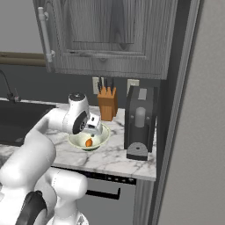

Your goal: Take the squash, carrot, and bell pepper from the freezer and place them in the bowl on the counter.

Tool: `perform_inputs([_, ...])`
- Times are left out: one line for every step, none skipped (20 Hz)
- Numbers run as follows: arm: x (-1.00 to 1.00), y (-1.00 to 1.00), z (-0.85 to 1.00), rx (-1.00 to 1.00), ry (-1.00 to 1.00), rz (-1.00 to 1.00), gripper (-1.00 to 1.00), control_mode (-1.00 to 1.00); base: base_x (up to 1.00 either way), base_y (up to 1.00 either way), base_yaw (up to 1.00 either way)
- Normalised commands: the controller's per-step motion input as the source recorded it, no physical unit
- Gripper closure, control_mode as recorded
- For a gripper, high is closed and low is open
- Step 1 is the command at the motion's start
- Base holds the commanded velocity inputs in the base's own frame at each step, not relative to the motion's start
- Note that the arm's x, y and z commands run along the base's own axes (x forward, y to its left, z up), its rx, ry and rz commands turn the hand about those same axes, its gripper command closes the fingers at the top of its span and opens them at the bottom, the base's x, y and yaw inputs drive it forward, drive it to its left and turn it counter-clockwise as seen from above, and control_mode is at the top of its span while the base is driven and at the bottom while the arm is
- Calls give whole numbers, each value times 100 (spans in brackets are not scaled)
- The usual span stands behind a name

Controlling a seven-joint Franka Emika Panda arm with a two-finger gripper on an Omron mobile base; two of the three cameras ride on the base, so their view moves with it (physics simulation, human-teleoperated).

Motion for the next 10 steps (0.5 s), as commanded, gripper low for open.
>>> perform_inputs([-69,0,66,-1,0,0,-100,-100,0,0,0])
perform_inputs([-73,0,64,0,0,0,-100,-100,0,0,0])
perform_inputs([-79,0,66,-1,0,0,-100,-100,0,0,0])
perform_inputs([-81,0,60,-1,0,0,-100,-100,0,0,0])
perform_inputs([-81,0,49,-2,0,0,-100,-100,0,0,0])
perform_inputs([-77,0,36,-3,0,0,-100,-100,0,0,0])
perform_inputs([-77,0,24,-3,0,0,-100,-100,0,0,0])
perform_inputs([-92,4,0,-5,0,0,-100,-100,0,0,0])
perform_inputs([-97,4,0,-5,0,0,-100,-100,0,0,0])
perform_inputs([-98,12,0,-4,0,0,-100,-100,0,0,0])
